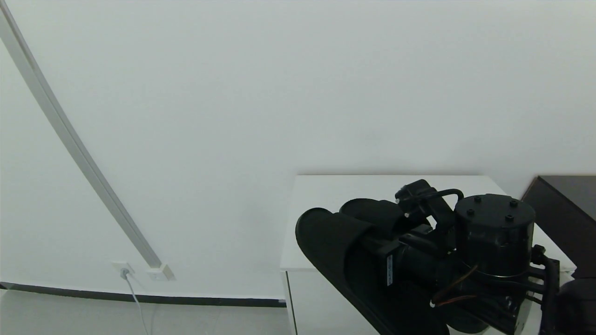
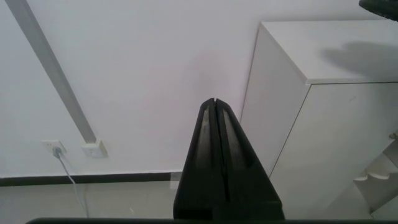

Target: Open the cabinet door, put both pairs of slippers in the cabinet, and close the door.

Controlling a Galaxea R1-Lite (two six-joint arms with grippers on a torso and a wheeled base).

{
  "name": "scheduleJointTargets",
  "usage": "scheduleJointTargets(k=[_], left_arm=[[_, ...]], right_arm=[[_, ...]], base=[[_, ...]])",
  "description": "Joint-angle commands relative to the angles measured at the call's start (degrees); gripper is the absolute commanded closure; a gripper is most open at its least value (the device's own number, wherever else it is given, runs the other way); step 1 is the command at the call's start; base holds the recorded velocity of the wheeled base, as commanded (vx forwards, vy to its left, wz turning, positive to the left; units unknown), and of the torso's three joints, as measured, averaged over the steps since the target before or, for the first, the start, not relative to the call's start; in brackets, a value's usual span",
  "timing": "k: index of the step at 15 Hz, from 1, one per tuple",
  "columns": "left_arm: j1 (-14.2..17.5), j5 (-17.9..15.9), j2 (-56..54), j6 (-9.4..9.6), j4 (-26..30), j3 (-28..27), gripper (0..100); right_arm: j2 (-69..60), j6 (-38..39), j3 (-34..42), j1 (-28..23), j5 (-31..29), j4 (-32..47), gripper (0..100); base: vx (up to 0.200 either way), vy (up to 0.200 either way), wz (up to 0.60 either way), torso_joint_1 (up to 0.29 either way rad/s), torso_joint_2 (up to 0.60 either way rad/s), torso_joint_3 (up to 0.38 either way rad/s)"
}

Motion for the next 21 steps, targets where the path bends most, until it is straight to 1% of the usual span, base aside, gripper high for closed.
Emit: scheduleJointTargets(k=[1,9,21], left_arm=[[0.01,-0.01,0.00,-0.03,-0.01,0.01,100],[0.01,-0.01,0.00,-0.03,-0.01,0.01,100],[0.01,0.07,0.00,-0.12,-0.01,0.01,100]], right_arm=[[-0.13,0.01,0.25,0.10,0.01,-0.11,100],[-0.04,-0.08,1.31,0.45,0.01,-0.29,100],[0.58,-0.25,1.75,0.45,-0.26,-0.29,100]], base=[[-0.200,0.000,0.00,0.002,0.00,0.002],[-0.200,0.000,0.00,0.001,0.00,0.001],[0.000,0.000,0.00,0.000,0.00,0.000]])
